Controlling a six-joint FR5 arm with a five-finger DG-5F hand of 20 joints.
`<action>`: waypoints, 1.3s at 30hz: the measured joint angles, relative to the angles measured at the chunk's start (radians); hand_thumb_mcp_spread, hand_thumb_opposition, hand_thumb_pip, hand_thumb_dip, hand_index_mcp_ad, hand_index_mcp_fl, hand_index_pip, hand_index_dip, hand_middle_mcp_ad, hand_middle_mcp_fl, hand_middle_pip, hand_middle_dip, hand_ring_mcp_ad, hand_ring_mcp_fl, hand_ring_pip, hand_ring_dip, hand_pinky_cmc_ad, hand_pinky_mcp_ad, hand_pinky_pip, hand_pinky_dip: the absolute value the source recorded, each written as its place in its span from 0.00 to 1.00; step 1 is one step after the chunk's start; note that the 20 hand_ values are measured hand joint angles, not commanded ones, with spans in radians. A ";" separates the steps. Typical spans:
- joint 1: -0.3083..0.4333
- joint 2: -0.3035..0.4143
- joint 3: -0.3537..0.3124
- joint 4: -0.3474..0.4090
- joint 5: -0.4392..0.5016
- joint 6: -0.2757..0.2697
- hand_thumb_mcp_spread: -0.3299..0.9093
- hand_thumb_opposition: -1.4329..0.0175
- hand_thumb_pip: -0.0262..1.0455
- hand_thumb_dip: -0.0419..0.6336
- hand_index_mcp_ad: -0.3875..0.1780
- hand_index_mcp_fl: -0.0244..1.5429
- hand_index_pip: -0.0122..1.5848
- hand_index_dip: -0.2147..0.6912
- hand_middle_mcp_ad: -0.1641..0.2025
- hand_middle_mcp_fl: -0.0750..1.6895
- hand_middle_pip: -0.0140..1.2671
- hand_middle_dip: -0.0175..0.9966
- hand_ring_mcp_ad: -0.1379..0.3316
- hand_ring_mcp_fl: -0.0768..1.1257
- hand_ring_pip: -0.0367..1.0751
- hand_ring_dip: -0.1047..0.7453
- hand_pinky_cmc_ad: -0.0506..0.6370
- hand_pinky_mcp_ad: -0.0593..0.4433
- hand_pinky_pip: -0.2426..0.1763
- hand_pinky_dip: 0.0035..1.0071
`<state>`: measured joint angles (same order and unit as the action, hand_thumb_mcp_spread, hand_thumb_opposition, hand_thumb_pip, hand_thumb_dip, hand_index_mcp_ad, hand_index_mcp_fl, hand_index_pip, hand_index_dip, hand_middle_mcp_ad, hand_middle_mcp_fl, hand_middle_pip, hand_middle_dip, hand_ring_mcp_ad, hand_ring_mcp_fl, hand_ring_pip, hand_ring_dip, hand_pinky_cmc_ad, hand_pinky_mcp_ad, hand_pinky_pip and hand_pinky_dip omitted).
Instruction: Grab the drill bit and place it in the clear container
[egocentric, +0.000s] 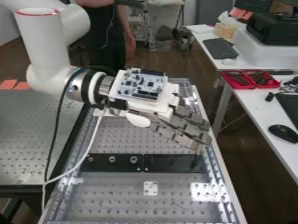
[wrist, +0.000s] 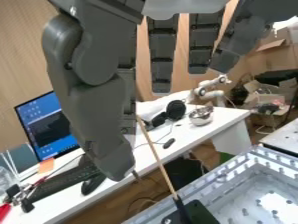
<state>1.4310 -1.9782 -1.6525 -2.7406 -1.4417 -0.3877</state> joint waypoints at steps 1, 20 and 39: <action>0.009 0.011 -0.009 0.001 0.015 -0.005 0.79 0.28 0.44 0.46 0.46 0.61 0.61 0.51 0.65 0.24 0.11 0.28 0.69 0.17 0.14 0.32 0.62 0.45 0.52 0.18; 0.171 0.095 -0.077 -0.004 0.244 0.001 0.79 0.27 0.44 0.46 0.45 0.61 0.60 0.51 0.65 0.25 0.11 0.29 0.69 0.17 0.14 0.32 0.62 0.45 0.52 0.18; 0.313 0.122 -0.104 -0.066 0.257 0.057 0.79 0.27 0.44 0.46 0.45 0.61 0.60 0.51 0.65 0.25 0.11 0.29 0.69 0.17 0.14 0.32 0.62 0.45 0.51 0.18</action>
<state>1.7441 -1.8562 -1.7565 -2.8061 -1.1849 -0.3303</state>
